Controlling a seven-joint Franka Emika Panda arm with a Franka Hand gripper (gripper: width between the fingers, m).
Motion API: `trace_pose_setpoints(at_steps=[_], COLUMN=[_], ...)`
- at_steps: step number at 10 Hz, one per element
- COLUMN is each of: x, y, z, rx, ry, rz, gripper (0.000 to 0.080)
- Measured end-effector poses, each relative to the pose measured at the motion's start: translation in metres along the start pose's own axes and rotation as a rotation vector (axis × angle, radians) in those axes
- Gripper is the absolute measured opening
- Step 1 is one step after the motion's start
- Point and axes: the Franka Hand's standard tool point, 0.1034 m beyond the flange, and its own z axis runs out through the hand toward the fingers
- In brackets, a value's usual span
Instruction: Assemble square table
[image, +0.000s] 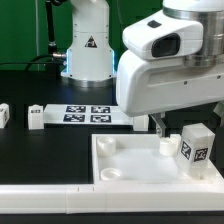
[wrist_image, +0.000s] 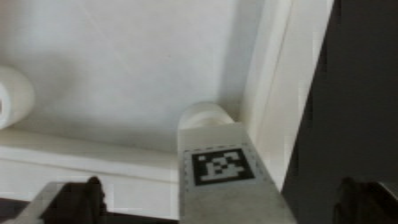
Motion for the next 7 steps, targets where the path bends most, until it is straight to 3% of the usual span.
trace_pose_setpoints(at_steps=[4, 5, 6, 7], x=[0.0049, 0.0049, 0.0049, 0.0049], y=[-0.0023, -0.0022, -0.0022, -0.0022], z=[0.0003, 0.0003, 0.0003, 0.0003], rx=[0.002, 0.002, 0.002, 0.002], ry=[0.006, 0.006, 0.006, 0.006], rz=[-0.002, -0.002, -0.002, -0.001], gripper=[0.0623, 0.0443, 0.0443, 0.0283])
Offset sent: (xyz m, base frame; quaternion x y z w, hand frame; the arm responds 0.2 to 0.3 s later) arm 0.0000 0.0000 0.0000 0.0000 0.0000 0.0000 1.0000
